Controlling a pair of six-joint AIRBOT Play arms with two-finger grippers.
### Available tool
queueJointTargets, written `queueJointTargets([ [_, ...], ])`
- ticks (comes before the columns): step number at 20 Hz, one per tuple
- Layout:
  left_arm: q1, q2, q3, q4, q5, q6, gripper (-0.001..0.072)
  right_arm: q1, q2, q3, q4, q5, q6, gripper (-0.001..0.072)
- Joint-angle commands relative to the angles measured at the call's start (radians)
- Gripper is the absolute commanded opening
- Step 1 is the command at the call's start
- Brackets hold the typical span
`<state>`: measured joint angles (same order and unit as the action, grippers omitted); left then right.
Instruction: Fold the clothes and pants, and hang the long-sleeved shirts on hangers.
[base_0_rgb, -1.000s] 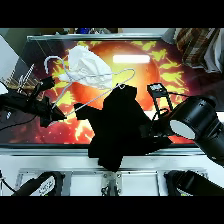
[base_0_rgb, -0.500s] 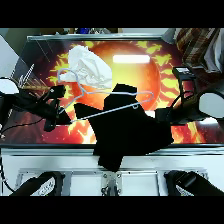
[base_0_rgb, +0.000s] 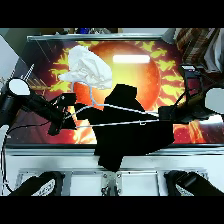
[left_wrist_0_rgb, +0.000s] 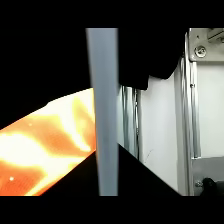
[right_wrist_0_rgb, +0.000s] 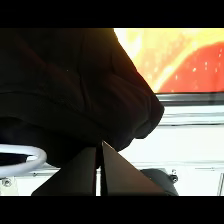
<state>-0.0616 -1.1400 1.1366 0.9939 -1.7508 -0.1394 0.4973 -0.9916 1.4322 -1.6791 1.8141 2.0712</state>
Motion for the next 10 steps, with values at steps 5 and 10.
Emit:
queueJointTargets([
  [5,-0.005,-0.020,-0.007,-0.001,0.024,-0.007,0.0018,-0.001,0.001,0.001,0.001,0.000,0.001,0.0019],
  [10,-0.005,-0.029,-0.138,-0.002,0.118,-0.007,0.0018,-0.001,0.002,0.001,0.001,0.000,0.001,0.0019],
])
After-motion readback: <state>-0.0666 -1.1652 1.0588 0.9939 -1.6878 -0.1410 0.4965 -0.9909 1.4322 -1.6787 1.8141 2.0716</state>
